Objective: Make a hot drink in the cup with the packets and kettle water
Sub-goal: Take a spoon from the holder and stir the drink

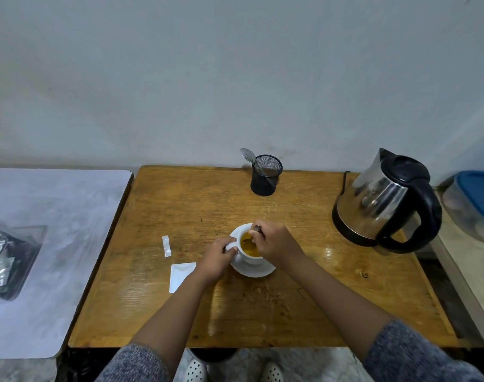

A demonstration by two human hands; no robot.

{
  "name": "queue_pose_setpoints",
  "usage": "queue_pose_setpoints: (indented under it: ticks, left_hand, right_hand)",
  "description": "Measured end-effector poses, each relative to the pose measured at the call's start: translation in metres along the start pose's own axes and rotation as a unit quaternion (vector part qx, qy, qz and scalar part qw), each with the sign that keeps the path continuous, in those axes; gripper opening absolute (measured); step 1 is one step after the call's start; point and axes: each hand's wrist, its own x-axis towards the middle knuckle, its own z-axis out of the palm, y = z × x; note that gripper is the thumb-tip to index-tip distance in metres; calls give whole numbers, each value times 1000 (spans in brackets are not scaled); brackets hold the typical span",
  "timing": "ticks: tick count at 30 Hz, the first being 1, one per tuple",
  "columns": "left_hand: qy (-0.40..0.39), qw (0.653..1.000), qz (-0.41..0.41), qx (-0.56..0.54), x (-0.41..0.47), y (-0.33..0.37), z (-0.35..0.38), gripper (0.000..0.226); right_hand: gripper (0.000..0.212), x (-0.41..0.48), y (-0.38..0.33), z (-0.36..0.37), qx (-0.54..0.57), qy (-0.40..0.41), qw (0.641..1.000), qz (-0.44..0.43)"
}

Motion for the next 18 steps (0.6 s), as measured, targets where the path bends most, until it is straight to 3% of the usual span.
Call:
queue_pose_setpoints:
  ticks: [8,18]
  left_hand:
    - [1,1000,-13,26,1,3,0,30]
    - [1,1000,-12,25,0,6,0,26]
  right_hand:
    - [11,-3,18,-14,-5,11,1000,26]
    - [5,-19,4,-47,58,24,998,-28]
